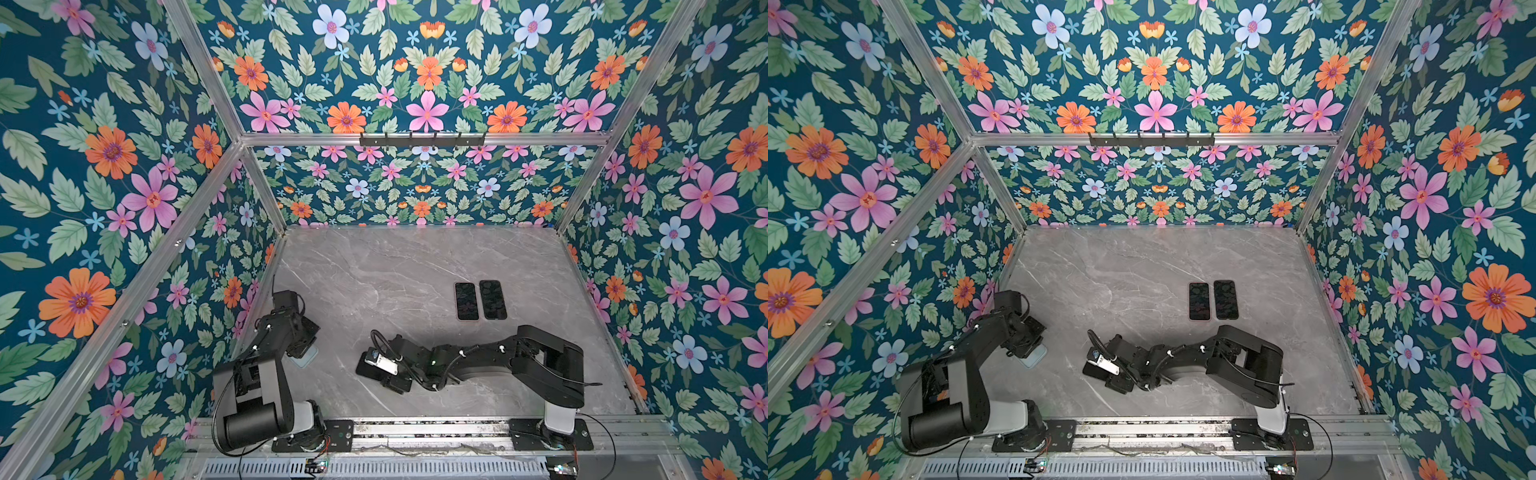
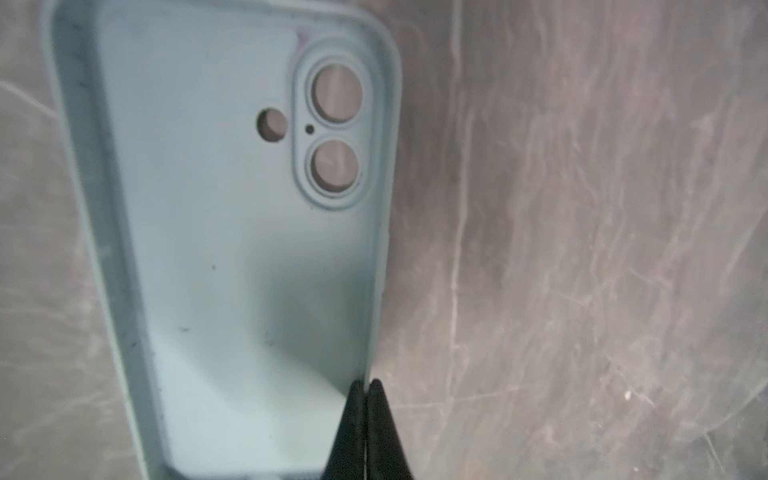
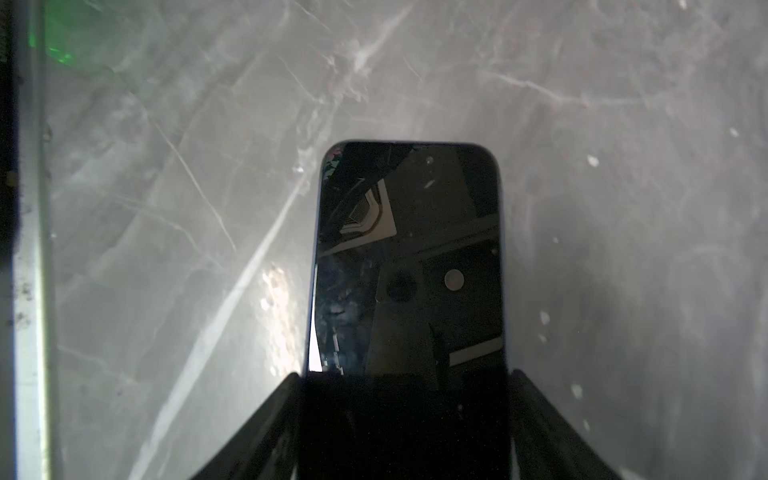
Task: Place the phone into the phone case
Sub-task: 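Lift the black phone with the right gripper while the left carries the blue case, then lower the light blue case onto the table and open the left gripper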
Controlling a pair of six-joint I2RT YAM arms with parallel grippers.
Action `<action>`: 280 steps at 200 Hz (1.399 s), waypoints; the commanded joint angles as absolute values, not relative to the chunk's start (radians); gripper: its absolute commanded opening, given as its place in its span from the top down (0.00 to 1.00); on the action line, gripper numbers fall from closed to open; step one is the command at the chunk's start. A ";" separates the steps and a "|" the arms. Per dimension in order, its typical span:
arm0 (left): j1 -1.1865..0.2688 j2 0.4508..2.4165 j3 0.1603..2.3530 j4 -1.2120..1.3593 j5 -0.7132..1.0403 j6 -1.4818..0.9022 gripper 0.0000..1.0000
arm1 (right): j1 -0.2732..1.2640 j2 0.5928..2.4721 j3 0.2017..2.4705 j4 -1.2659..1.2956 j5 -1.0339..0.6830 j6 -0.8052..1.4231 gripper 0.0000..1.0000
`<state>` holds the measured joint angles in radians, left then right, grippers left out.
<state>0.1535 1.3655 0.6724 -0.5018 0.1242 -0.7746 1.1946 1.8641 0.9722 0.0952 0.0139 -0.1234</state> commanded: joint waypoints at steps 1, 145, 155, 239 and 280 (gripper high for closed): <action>0.068 1.379 0.691 -0.504 0.117 -0.864 1.00 | 1.187 1.822 0.911 0.070 0.088 -0.057 0.31; -0.495 1.867 1.179 -0.413 0.116 -1.104 1.00 | 1.186 1.563 0.621 0.046 0.215 0.152 0.33; -0.514 1.897 1.218 -0.414 0.121 -1.109 1.00 | 1.186 1.561 0.611 0.054 0.218 0.161 0.33; -0.558 1.911 1.263 -0.422 0.108 -1.090 0.71 | 1.185 1.573 0.584 0.157 0.225 0.189 0.32; -0.558 1.834 1.241 -0.416 0.136 -1.005 0.41 | 1.182 1.611 0.597 0.218 0.226 0.196 0.32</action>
